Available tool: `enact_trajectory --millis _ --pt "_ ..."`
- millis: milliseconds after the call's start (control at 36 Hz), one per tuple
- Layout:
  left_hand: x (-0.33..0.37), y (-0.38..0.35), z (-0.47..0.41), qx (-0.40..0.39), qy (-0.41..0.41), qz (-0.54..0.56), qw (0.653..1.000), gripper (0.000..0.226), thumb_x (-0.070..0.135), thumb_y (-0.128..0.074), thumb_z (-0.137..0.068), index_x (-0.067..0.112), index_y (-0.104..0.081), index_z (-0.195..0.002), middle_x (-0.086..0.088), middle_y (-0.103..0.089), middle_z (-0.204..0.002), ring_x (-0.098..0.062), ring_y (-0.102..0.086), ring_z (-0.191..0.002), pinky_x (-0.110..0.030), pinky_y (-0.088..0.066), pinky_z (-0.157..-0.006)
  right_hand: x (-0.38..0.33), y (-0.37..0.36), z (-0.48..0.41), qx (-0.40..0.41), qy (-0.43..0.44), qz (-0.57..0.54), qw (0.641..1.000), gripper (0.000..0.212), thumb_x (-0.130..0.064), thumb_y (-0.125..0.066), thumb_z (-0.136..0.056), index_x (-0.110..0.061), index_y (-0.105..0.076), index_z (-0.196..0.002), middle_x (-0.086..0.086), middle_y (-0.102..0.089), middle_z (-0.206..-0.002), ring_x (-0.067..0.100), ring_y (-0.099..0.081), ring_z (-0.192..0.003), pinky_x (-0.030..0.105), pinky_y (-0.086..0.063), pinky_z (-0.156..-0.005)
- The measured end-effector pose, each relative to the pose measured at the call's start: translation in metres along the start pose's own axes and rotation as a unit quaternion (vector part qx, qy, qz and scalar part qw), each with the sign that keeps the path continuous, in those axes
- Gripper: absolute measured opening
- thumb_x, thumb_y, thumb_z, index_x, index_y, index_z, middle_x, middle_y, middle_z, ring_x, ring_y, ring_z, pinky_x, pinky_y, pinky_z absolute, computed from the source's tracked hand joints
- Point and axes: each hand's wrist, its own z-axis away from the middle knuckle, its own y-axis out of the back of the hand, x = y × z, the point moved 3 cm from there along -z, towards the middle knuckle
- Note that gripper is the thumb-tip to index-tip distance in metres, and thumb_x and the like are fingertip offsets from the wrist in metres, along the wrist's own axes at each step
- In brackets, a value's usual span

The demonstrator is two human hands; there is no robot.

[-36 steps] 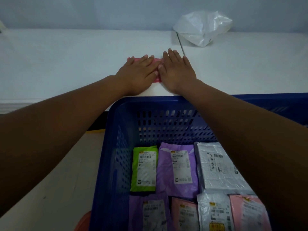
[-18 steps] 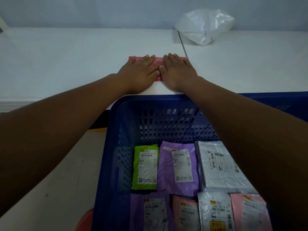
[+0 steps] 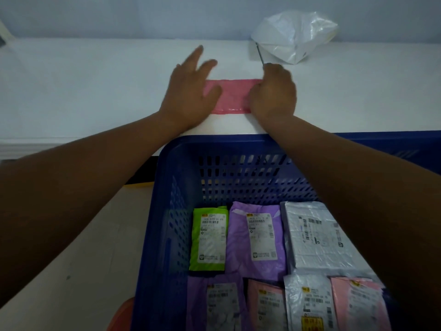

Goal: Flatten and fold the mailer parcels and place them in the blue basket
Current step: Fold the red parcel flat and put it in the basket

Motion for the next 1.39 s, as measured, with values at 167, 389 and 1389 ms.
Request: enact_trajectory --millis 167,389,1389 --pt "-0.022 0.007 0.004 0.136 0.178 -0.087 0.971 0.044 0.043 -0.045 -0.091 0.011 -0.06 -0.118 -0.011 -0.058 -0.119 -0.028 -0.056 -0.11 -0.04 -0.041 -0.092 0.022 0.005 -0.005 0.008 -0.156 0.061 0.986 0.031 -0.03 -0.043 -0.094 -0.012 -0.056 -0.115 0.006 -0.055 -0.125 0.025 -0.046 -0.121 0.033 -0.035 -0.097" --pt "-0.04 0.0 -0.004 0.048 0.336 -0.122 0.933 0.052 0.049 -0.042 -0.094 0.005 -0.06 -0.114 -0.013 -0.06 -0.12 -0.032 -0.054 -0.114 -0.041 -0.039 -0.096 0.019 0.001 -0.002 -0.049 -0.157 0.078 0.983 0.017 -0.032 -0.039 -0.094 -0.018 -0.048 -0.089 0.002 -0.061 -0.109 0.023 -0.054 -0.108 0.033 -0.03 -0.082" --pt "-0.045 0.037 0.01 0.044 0.314 0.452 0.834 0.028 0.012 -0.077 -0.086 0.005 -0.069 -0.111 -0.011 -0.072 -0.104 -0.02 -0.075 -0.082 -0.028 -0.059 -0.069 0.024 0.012 -0.002 -0.046 -0.214 -0.265 0.939 0.018 -0.013 -0.058 -0.075 -0.02 -0.073 -0.068 -0.003 -0.07 -0.074 0.015 -0.065 -0.071 0.035 -0.056 -0.073"
